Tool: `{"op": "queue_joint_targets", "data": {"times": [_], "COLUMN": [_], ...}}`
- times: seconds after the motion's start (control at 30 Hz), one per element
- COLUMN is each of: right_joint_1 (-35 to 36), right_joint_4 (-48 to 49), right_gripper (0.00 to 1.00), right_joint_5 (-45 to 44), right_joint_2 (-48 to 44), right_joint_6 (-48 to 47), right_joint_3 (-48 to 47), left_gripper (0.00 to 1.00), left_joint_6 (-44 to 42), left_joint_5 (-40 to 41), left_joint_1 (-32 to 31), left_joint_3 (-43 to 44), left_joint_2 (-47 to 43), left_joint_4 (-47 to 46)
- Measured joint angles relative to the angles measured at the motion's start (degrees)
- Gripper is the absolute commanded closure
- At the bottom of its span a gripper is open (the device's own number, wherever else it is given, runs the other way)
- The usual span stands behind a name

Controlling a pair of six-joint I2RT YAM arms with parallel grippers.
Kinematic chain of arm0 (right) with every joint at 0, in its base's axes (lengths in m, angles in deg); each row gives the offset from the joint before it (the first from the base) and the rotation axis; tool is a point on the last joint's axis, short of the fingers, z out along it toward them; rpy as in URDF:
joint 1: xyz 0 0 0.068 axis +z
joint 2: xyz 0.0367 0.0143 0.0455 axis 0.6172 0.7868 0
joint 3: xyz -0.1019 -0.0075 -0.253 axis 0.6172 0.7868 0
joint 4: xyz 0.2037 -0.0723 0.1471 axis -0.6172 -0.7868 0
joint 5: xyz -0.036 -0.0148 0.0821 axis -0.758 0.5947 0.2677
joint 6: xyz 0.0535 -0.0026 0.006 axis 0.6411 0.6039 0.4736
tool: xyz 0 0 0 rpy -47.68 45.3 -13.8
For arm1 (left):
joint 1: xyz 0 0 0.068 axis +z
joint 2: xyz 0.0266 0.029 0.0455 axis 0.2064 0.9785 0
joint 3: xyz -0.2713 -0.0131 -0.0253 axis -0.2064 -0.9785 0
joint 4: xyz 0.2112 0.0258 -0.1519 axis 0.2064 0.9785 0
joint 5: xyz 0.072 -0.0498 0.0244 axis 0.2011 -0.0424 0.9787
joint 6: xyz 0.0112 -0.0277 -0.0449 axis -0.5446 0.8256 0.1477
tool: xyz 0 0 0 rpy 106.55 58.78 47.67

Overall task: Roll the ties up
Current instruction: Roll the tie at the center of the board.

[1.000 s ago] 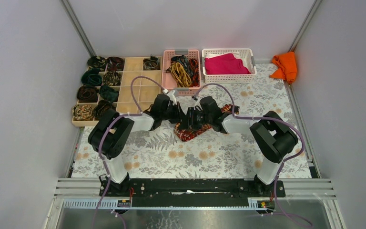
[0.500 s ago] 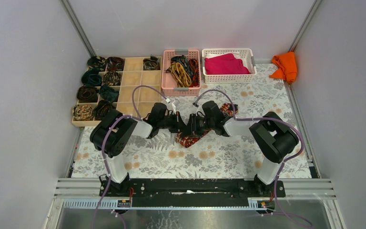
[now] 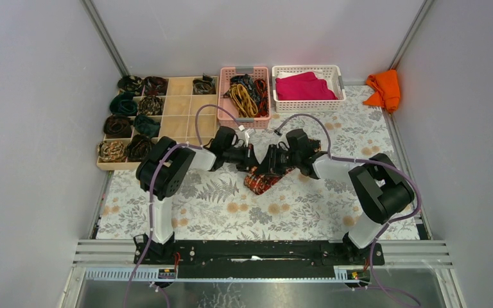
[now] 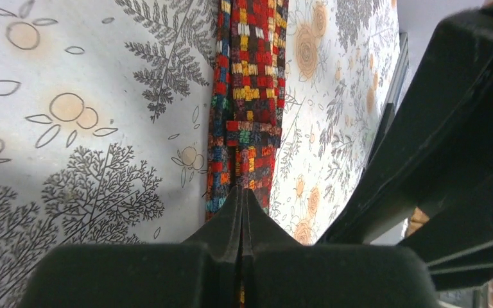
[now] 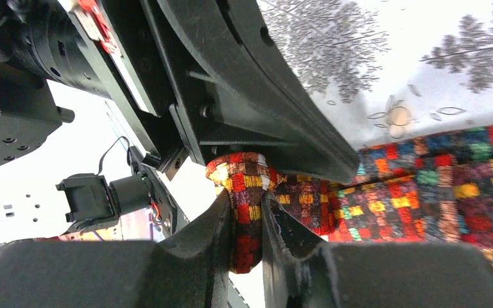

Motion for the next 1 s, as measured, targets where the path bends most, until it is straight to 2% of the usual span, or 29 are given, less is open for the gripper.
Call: {"op": "queue_joint_targets", "data": {"times": [0.37,0.67,1.0], "right_joint_1": [-6.45,-6.91,-6.93], "right_joint_4": [-1.55,-0.79,-0.09], "right_gripper": [0.82,0.83,0.75], "right_joint_5": [-0.55,-1.22,-4.0], "right_joint_2": [0.07,0.61,0.61], "right_joint_6": [-2.97,-3.96,-4.07], "right_joint_3": [0.0,1.03,5.09], "left_gripper": [1.0,1.0,1.0], "left_joint_6": [-2.82,-3.5,-5.05], "left_joint_5": [-7.02,-8.09,-6.69], "left_joint_1": [-0.04,-0.07,-0.39], "left_joint_3": [3.15,4.33,7.72], "left_joint_2": [4.46,5.2,5.75], "left_joint_4": [6.16,8.04,14.56]}}
